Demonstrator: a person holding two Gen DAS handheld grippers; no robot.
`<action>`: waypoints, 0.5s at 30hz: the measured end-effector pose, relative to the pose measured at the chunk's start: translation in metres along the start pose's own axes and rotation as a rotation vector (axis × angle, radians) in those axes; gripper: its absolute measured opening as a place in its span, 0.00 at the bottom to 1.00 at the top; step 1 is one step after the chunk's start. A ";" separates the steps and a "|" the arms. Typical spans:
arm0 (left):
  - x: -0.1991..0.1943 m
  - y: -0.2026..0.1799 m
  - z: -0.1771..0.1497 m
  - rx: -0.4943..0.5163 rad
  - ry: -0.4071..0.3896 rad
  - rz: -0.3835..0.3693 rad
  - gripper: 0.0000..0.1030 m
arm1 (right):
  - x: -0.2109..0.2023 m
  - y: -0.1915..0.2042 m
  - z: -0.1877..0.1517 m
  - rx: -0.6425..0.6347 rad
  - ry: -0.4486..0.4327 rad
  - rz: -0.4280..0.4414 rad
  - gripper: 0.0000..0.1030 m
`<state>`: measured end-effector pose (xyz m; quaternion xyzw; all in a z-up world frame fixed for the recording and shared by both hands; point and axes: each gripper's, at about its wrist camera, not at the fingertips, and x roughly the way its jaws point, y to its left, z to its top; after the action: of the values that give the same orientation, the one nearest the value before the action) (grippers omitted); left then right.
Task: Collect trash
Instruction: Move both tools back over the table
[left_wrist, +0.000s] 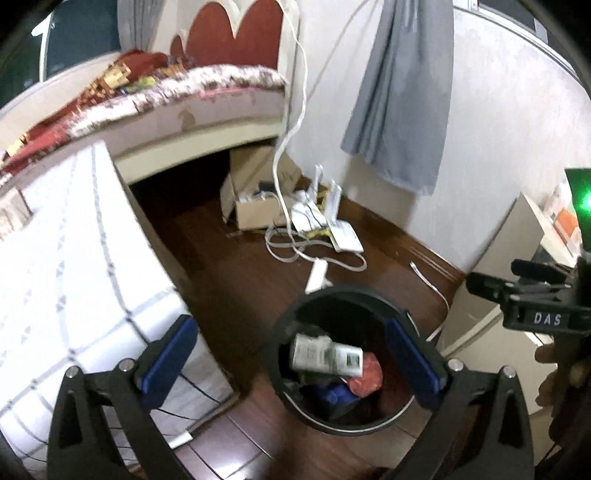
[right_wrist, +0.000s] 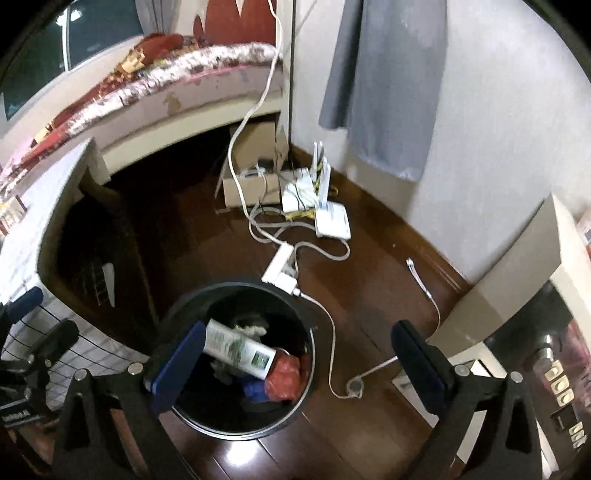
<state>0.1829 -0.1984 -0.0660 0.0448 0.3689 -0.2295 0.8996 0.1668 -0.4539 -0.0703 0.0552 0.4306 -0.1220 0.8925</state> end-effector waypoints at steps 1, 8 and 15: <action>-0.005 0.003 0.003 -0.002 -0.008 0.011 0.99 | -0.004 0.002 0.001 -0.002 -0.010 0.003 0.99; -0.024 0.022 0.012 -0.021 -0.050 0.074 0.99 | -0.023 0.028 0.006 -0.050 -0.044 0.042 0.99; -0.048 0.052 0.013 -0.058 -0.083 0.155 0.99 | -0.032 0.071 0.009 -0.139 -0.069 0.091 0.99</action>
<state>0.1843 -0.1374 -0.0283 0.0378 0.3331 -0.1499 0.9301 0.1728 -0.3815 -0.0399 0.0084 0.4039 -0.0529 0.9132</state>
